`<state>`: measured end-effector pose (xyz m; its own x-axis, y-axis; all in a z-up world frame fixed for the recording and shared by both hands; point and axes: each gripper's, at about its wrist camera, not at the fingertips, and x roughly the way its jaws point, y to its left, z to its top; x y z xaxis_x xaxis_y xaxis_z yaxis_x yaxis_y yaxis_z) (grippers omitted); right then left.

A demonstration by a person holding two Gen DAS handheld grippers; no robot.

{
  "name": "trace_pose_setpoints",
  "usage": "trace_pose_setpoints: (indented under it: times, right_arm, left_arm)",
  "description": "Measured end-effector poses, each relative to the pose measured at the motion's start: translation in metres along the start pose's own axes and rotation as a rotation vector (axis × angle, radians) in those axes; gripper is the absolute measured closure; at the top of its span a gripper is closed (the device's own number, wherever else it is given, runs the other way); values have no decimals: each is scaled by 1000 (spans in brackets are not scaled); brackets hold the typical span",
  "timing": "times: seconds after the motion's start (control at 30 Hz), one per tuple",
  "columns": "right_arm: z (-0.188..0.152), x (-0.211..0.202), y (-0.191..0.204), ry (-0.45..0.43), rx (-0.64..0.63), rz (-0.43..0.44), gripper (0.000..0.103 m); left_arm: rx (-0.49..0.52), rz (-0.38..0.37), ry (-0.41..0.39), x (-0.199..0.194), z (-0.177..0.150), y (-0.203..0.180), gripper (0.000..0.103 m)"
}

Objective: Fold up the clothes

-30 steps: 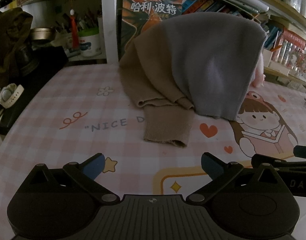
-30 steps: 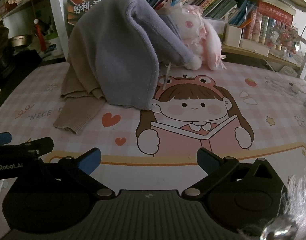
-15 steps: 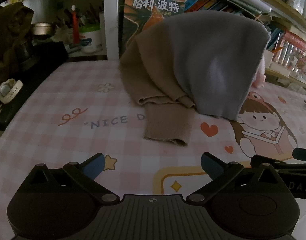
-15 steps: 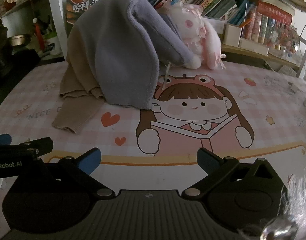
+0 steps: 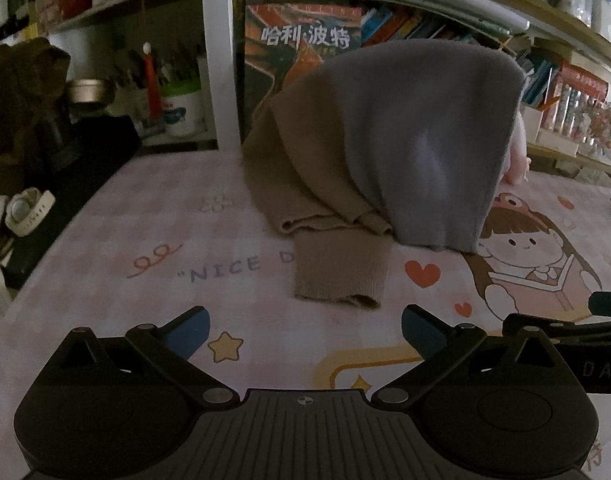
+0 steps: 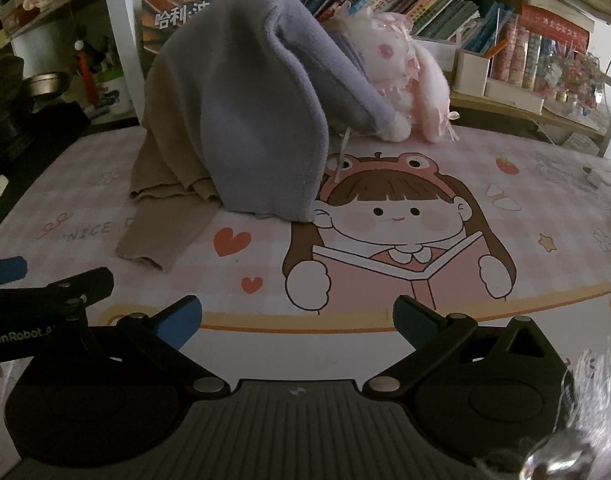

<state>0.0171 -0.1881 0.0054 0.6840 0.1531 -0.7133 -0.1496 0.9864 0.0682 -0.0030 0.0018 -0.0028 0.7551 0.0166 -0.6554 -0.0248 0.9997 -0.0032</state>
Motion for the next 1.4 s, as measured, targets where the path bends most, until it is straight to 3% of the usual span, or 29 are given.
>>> trace_pose_setpoints:
  times: [0.57, 0.97, 1.4]
  right_arm:
    - [-5, -5, 0, -27, -9, 22, 0]
    - [-2, -10, -17, -55, 1, 150, 0]
    - [-2, -2, -60, 35, -37, 212, 0]
  left_arm:
    - [-52, 19, 47, -2, -3, 3, 0]
    - [-116, 26, 95, -6, -9, -11, 0]
    - [-200, 90, 113, -18, -17, -49, 0]
